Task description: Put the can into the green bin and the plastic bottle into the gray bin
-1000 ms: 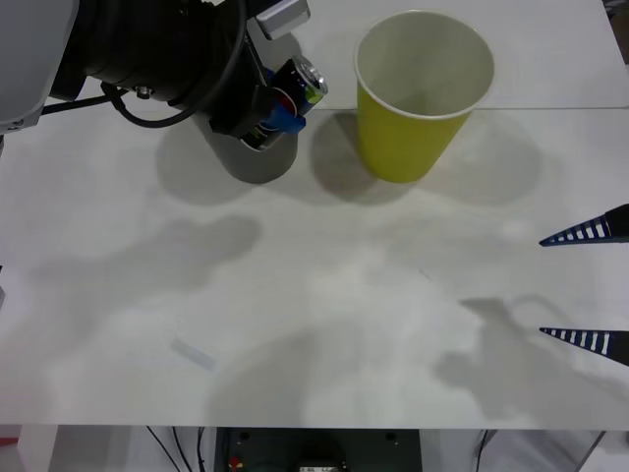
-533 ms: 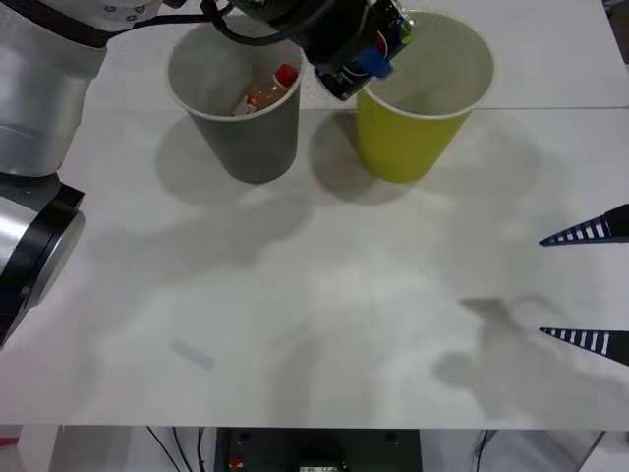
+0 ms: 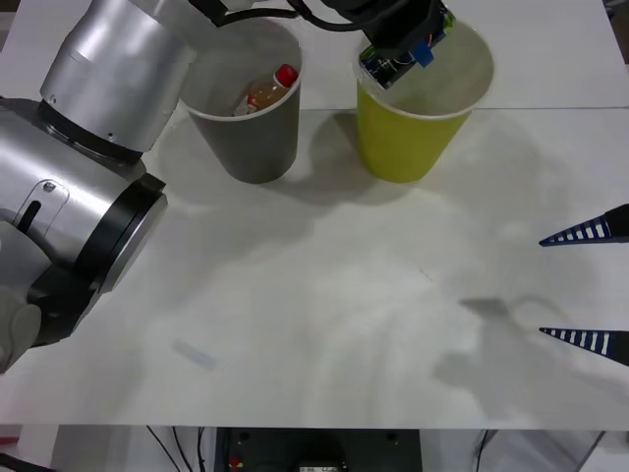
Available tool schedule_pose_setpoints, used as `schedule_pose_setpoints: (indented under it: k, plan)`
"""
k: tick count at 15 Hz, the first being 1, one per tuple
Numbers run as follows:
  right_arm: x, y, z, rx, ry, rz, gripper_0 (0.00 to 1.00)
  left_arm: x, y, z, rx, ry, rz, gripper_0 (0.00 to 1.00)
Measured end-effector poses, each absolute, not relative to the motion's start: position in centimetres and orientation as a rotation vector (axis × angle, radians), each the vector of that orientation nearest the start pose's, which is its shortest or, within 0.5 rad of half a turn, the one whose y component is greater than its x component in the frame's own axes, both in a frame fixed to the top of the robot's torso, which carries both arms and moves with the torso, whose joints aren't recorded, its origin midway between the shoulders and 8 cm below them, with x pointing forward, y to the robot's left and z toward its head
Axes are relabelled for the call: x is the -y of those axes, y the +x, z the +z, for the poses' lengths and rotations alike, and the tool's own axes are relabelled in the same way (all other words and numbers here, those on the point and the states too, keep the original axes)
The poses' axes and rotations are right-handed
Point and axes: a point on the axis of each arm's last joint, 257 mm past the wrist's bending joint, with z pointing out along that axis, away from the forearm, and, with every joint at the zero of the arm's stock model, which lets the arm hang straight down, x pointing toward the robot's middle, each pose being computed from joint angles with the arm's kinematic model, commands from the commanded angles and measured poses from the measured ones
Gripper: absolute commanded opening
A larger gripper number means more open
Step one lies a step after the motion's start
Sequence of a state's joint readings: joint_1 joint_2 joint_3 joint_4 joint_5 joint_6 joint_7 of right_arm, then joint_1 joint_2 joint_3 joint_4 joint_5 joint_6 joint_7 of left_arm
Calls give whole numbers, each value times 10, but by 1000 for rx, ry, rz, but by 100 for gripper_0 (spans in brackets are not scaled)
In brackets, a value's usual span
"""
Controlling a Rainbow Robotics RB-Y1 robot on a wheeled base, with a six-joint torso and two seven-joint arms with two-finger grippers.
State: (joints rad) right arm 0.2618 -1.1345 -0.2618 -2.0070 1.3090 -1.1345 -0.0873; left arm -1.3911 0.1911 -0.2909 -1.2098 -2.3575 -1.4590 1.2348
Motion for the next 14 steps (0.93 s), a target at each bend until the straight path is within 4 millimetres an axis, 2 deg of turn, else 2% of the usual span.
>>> schedule_pose_setpoints:
  k: [3,6,11,13,14]
  plan:
    - [286,341,-167,-1596,-1634,209,100,118,573,37,-1861,1237,-238,2]
    - [286,341,-167,-1596,-1634,209,100,130,589,29,-1829,1204,-264,2]
    - [286,341,-167,-1596,-1634,209,100,159,603,16,-1804,1133,-318,2]
    - [286,341,-167,-1596,-1634,209,100,161,606,12,-1799,1131,-310,3]
    - [286,341,-167,-1596,-1634,209,100,161,606,12,-1798,1132,-307,9]
